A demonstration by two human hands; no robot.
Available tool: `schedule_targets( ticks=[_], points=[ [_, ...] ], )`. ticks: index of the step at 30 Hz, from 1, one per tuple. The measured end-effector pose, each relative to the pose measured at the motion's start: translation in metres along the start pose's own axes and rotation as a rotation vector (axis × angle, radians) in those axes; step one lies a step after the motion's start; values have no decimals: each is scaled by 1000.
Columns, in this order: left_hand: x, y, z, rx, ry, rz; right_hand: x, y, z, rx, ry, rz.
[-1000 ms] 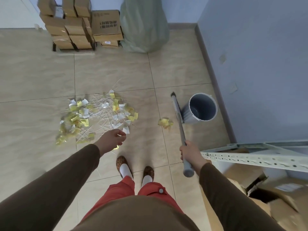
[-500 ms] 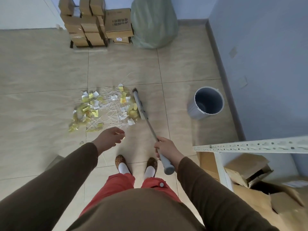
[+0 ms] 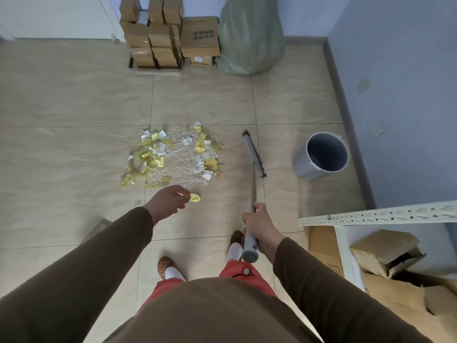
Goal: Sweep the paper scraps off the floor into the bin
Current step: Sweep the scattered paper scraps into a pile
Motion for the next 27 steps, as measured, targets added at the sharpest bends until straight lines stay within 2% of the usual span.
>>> schedule_targets(
  ticks=[4,8,13,21,24,27],
  points=[
    [32,14,50,-17,6,13,0,3,-78,18,-68,-154],
    [66,30,106,-57,5,32,8,8,-183,142,-307,-319],
    [96,44,166,-100,-5,43,43,28,-266,237,-431,-250],
    [101,51,205,-110,34,0,64,52,-240,462,-709,-294],
    [96,50,205,-104,48,-10,72,85,-217,490,-662,-316],
    [92,47,200,-103,67,1,70,115,-186,498,-511,-350]
  ],
)
Point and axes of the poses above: each hand's wrist, its own y-axis away from the middle knuckle, its own z-axis out of the back of the hand, x = y × z, the point moved 6 cm from there along -y, towards the middle knuckle, and after that the axes turned 12 degrees about y, right-handed, at the moved point
